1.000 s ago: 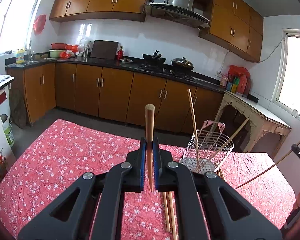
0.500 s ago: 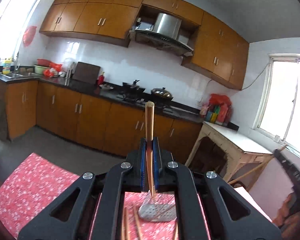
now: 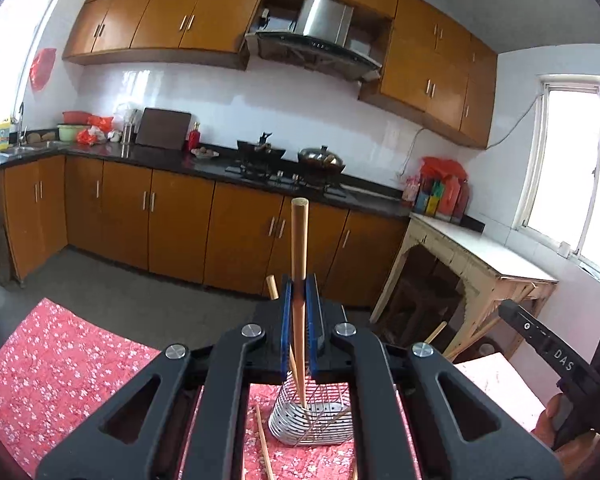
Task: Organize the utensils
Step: 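Lift both held chopsticks upright and carry them over the wire basket, then drop the chopsticks into the wire basket by opening both grippers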
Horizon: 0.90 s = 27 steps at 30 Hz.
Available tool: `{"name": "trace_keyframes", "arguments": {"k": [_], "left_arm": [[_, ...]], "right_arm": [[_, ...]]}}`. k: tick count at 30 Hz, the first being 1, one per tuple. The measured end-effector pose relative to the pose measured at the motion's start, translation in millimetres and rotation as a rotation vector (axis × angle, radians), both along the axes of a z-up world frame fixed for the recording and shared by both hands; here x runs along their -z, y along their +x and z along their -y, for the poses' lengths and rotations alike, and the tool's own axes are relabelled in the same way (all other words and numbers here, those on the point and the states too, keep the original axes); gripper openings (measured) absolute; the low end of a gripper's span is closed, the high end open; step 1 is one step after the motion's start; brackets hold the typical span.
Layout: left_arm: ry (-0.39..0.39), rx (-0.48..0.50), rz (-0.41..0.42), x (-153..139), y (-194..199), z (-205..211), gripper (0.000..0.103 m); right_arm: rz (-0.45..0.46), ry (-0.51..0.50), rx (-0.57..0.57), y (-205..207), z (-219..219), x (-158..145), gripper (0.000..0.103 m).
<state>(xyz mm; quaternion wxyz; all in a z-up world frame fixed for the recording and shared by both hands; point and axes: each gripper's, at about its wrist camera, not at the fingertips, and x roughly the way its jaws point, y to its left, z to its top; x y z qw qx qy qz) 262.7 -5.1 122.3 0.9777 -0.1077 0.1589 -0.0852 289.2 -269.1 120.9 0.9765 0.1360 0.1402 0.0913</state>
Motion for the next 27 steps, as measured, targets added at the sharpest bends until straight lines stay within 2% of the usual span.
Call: {"name": "trace_keyframes", "arguments": {"k": [10, 19, 25, 27], "left_arm": [[0.006, -0.006, -0.093, 31.5, 27.8, 4.4, 0.006], [0.01, 0.018, -0.167, 45.6, 39.6, 5.5, 0.007], [0.003, 0.021, -0.187, 46.4, 37.9, 1.6, 0.008], [0.006, 0.02, -0.186, 44.8, 35.8, 1.0, 0.008]], "right_arm": [[-0.089, 0.045, -0.011, 26.4, 6.2, 26.7, 0.008], [-0.149, 0.062, -0.009, 47.4, 11.7, 43.8, 0.008], [-0.17, 0.056, 0.022, 54.0, 14.9, 49.9, 0.012], [-0.168, 0.053, 0.038, 51.3, 17.0, 49.5, 0.018]]}}
